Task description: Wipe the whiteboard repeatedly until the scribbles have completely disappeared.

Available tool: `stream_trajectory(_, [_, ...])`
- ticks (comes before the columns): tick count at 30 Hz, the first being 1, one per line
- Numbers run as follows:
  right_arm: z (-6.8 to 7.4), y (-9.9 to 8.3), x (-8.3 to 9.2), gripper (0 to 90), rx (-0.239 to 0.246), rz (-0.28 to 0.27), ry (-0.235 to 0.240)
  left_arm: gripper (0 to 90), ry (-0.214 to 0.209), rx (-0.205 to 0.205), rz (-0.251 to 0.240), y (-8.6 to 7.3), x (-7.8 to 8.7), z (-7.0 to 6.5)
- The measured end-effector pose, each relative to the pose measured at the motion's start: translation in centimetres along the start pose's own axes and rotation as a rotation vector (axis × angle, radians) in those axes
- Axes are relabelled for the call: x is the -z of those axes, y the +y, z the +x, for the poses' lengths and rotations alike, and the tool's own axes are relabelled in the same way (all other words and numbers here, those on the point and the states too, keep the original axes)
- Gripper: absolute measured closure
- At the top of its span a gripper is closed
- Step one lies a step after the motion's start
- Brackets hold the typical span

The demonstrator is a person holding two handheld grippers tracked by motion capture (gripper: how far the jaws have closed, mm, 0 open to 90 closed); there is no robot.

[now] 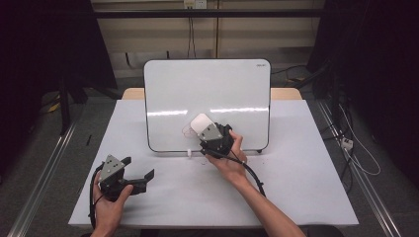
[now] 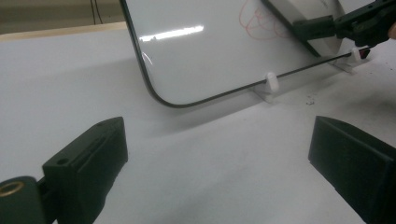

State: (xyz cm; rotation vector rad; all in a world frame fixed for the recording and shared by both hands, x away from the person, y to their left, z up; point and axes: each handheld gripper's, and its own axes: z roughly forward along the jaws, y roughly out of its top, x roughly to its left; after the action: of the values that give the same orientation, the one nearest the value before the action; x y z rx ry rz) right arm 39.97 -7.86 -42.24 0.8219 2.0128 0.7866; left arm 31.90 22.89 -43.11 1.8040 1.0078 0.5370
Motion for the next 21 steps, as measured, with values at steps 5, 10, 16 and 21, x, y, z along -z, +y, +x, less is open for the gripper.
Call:
stream_trajectory(5, [-2.4,-0.6,0.5,31.6,-0.044,0.004,-0.034,4.7,0.001,-0.002,0.000,0.0,0.1,0.0])
stream_trajectory(10, [-5.8,-1.1,1.0,31.7,-0.118,0.004,-0.078,4.8,0.004,0.004,0.001,0.1,-0.2,-0.1])
stream_trajectory(16, [-8.6,-0.9,1.2,31.7,-0.183,0.002,-0.111,4.7,-0.010,-0.018,0.016,0.2,-0.8,-0.7])
stream_trajectory(21, [-8.4,-0.7,1.2,31.7,-0.194,0.002,-0.133,4.7,-0.009,-0.026,0.017,0.2,-0.8,-0.7])
